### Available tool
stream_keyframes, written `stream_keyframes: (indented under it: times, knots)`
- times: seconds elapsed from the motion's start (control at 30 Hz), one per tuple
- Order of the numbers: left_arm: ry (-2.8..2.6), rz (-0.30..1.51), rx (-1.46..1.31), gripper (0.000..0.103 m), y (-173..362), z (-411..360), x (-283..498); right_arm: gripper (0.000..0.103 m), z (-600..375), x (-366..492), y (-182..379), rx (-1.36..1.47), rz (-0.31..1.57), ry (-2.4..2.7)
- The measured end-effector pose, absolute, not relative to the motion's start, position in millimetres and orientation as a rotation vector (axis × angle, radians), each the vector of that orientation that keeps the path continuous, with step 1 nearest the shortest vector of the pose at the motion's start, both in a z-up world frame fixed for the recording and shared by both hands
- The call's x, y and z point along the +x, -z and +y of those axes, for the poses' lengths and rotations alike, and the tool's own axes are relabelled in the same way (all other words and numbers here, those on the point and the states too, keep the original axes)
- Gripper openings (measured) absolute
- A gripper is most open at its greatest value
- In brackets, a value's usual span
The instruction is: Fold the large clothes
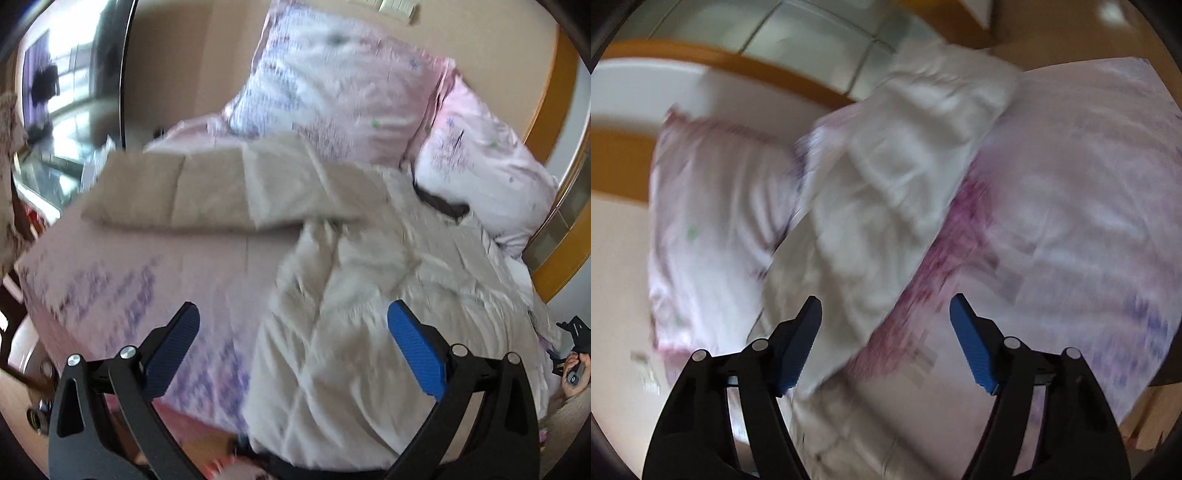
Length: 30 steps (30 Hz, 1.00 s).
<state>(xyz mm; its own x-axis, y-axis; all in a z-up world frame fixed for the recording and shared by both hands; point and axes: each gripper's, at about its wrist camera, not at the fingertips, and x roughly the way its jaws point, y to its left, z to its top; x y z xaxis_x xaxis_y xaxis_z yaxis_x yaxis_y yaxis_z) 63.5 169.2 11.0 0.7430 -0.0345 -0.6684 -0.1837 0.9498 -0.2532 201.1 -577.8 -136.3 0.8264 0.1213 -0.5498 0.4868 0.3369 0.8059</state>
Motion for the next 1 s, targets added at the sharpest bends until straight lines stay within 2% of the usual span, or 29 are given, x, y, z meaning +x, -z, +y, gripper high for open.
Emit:
stream_keyframes:
  times: [0.07, 0.3, 0.53, 0.57, 0.6, 0.67, 1.0]
  knots:
    - [-0.091, 0.712, -0.312, 0.101, -13.0, 175.8, 69.2, 0.069, -591.8, 207.3, 139.6, 1.233, 0.568, 0.3]
    - [-0.094, 0.782, -0.446, 0.101, 4.1, 210.8, 102.9, 0.044, -623.4, 219.5, 145.5, 1.272, 0.523, 0.364]
    - [-0.129, 0.717, -0.443, 0.101, 12.9, 221.9, 118.8, 0.034, -635.5, 219.0, 143.5, 1.244, 0.518, 0.417]
    - [-0.129, 0.708, -0.432, 0.101, 12.4, 222.5, 120.6, 0.028, -635.1, 219.4, 143.8, 1.24, 0.516, 0.423]
    - [-0.134, 0.706, -0.426, 0.101, 12.1, 223.4, 122.1, 0.018, -635.3, 221.7, 142.5, 1.232, 0.514, 0.429]
    - [-0.133, 0.711, -0.431, 0.101, 11.9, 227.4, 125.5, 0.009, -632.4, 224.3, 135.0, 1.18, 0.506, 0.443]
    - [-0.089, 0.728, -0.579, 0.101, 24.3, 255.7, 132.6, 0.005, -555.5, 249.4, 18.2, 0.67, 0.377, 0.478]
